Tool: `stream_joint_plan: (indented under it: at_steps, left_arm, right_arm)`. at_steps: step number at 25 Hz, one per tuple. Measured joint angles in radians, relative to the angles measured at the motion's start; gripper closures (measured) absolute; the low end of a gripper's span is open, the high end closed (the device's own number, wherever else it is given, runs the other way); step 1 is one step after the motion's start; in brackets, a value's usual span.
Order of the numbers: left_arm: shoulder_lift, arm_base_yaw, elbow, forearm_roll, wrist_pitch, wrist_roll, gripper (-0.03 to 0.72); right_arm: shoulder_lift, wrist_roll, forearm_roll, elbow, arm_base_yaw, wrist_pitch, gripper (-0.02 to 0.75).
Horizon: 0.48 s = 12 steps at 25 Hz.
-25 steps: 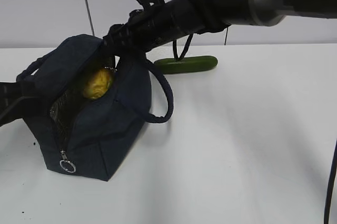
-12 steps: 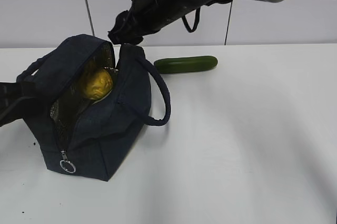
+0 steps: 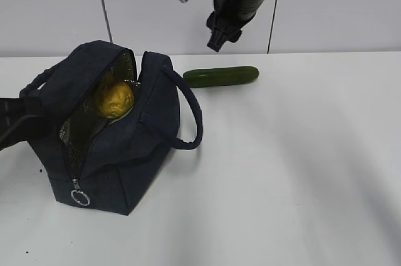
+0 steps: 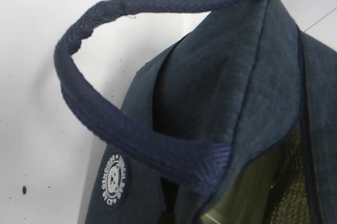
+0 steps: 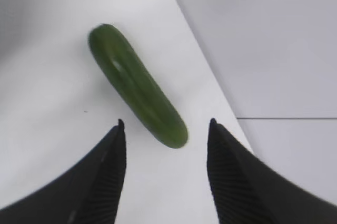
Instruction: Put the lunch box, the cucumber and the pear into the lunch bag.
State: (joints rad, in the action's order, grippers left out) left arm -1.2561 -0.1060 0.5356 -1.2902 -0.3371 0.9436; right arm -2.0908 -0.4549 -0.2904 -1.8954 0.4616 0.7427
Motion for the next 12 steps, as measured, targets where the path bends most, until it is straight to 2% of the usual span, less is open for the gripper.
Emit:
stream_joint_plan:
  at_steps: [2,4,12]
  left_arm:
    - [0.000,0.000,0.000,0.000,0.000,0.000,0.707]
    - [0.000,0.000,0.000,0.000,-0.001,0.000,0.707]
    - [0.000,0.000,0.000,0.001,-0.019,0.000,0.707]
  right_arm:
    - [0.000,0.039,-0.097,0.000,-0.008,0.004,0.345]
    - [0.000,0.051,-0.135,0.000,-0.013,0.006,0.345]
    - [-0.044,0.065,-0.110,0.000,-0.096,0.013,0.345]
